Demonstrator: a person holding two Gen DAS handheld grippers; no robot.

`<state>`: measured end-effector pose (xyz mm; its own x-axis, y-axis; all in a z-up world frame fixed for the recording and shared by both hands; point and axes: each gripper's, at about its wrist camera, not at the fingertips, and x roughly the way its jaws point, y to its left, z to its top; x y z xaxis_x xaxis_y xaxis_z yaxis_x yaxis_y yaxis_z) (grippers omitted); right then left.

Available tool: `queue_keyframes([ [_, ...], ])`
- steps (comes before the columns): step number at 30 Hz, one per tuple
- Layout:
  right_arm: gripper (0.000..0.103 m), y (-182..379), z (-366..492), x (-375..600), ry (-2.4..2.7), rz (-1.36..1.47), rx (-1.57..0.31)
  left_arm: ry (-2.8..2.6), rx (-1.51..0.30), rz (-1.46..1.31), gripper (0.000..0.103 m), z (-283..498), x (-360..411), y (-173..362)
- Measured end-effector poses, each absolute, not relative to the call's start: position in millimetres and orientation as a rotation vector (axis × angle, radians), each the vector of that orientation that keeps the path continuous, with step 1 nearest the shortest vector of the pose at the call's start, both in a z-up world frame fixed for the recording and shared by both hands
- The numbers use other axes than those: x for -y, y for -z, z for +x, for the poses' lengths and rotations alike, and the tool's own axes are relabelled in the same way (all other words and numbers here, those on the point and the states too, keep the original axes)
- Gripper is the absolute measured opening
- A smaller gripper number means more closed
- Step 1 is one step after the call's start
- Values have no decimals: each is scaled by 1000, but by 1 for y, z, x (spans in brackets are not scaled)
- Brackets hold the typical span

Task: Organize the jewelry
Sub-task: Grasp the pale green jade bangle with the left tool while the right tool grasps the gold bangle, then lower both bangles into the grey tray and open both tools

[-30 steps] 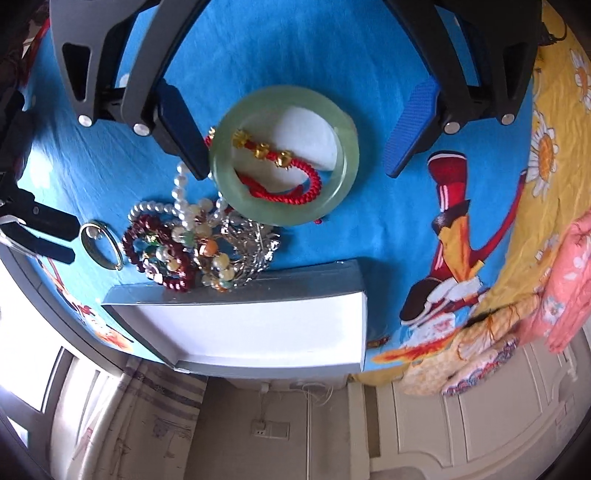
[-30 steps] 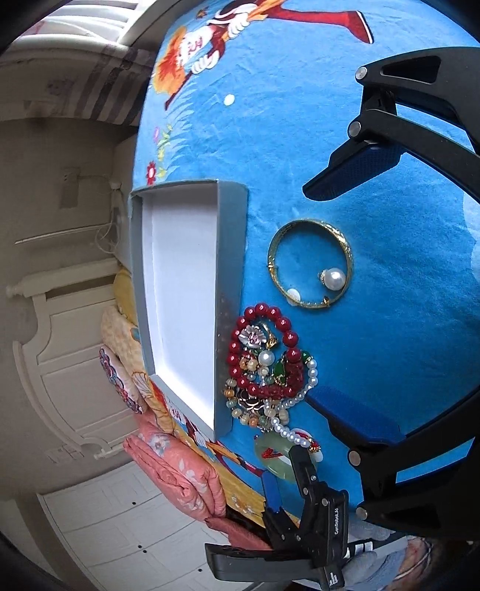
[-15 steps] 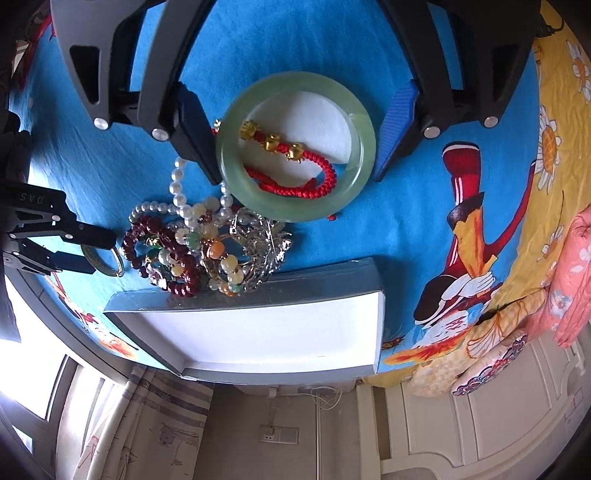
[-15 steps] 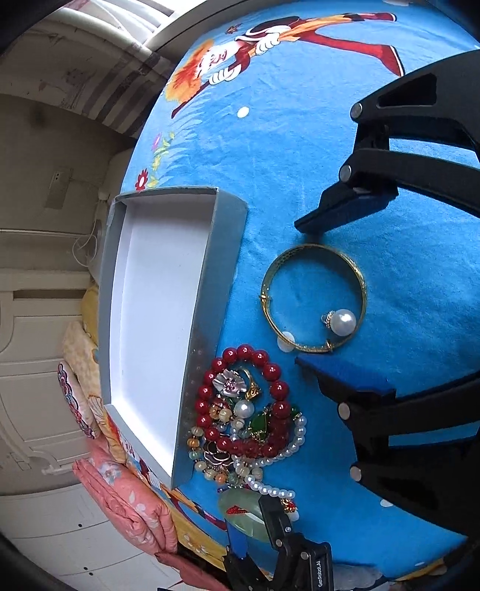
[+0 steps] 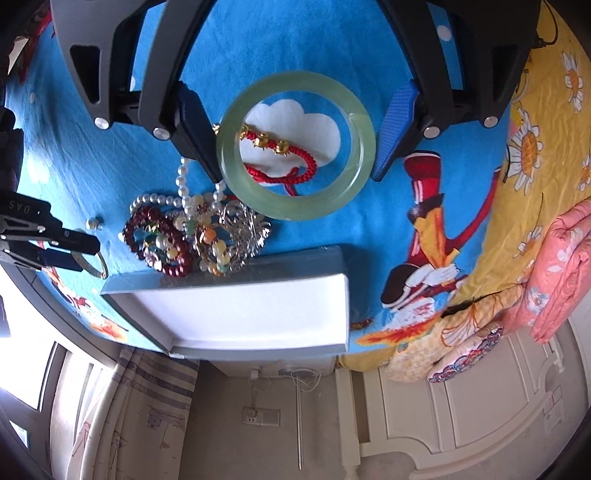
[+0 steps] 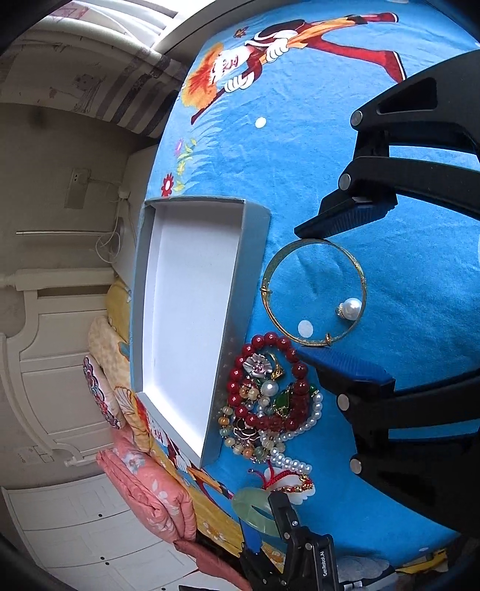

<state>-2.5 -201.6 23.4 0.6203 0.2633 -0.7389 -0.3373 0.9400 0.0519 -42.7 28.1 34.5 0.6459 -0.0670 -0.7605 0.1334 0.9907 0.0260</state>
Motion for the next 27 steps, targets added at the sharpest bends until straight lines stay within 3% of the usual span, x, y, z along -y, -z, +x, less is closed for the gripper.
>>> queue_keyframes([
  [9,59,-47,2,185,-359,-137,-776,123,-769,102,78,-44,-18,-73],
  [27,59,-63,61,171,-314,-179,-747,176,-775,91,78,35,7,-84],
])
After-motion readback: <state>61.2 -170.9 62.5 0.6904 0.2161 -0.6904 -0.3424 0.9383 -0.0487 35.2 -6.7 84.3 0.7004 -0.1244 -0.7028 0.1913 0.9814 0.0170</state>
